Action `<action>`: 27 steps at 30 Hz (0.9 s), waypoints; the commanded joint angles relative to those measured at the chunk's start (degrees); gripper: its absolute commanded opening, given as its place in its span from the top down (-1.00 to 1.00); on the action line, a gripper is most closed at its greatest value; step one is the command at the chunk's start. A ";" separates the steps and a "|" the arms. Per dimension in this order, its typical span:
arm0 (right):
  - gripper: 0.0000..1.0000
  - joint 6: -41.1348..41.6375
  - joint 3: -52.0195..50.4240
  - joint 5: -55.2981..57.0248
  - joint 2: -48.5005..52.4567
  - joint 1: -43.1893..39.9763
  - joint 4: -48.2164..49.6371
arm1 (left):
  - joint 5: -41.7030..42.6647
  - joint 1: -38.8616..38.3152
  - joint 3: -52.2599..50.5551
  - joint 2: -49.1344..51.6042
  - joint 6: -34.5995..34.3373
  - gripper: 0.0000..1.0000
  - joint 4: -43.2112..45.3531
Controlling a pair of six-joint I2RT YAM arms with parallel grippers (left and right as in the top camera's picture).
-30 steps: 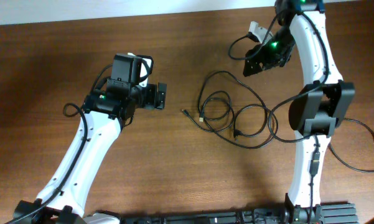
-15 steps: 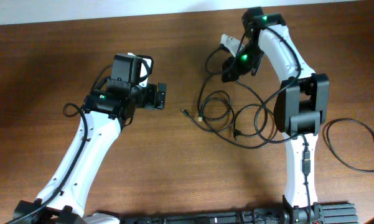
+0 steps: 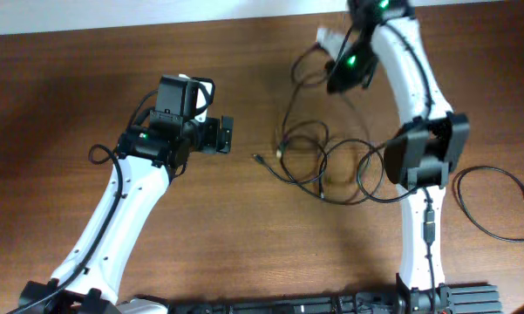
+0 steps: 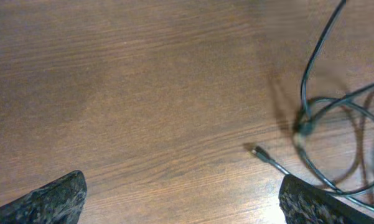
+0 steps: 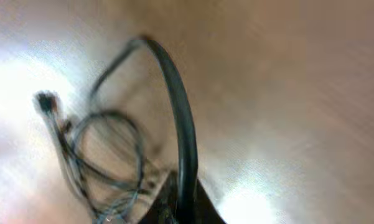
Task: Untangle cables
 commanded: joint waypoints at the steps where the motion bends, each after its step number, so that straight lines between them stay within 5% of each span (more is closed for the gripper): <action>1: 0.92 0.39 25.66 0.70 -5.51 -2.03 -6.32 | -0.57 0.35 0.31 -0.13 -0.33 -0.98 0.09; 2: 0.92 0.90 32.39 0.72 -6.25 -2.12 -7.06 | -0.57 0.35 0.31 -0.13 -0.33 -0.98 0.09; 12: 0.92 2.19 31.21 1.62 -31.58 -2.01 7.13 | -0.57 0.35 0.31 -0.13 -0.33 -0.98 0.09; 27: 0.92 6.01 31.19 2.40 -33.90 -2.01 7.41 | -0.57 0.35 0.31 -0.13 -0.33 -0.98 0.11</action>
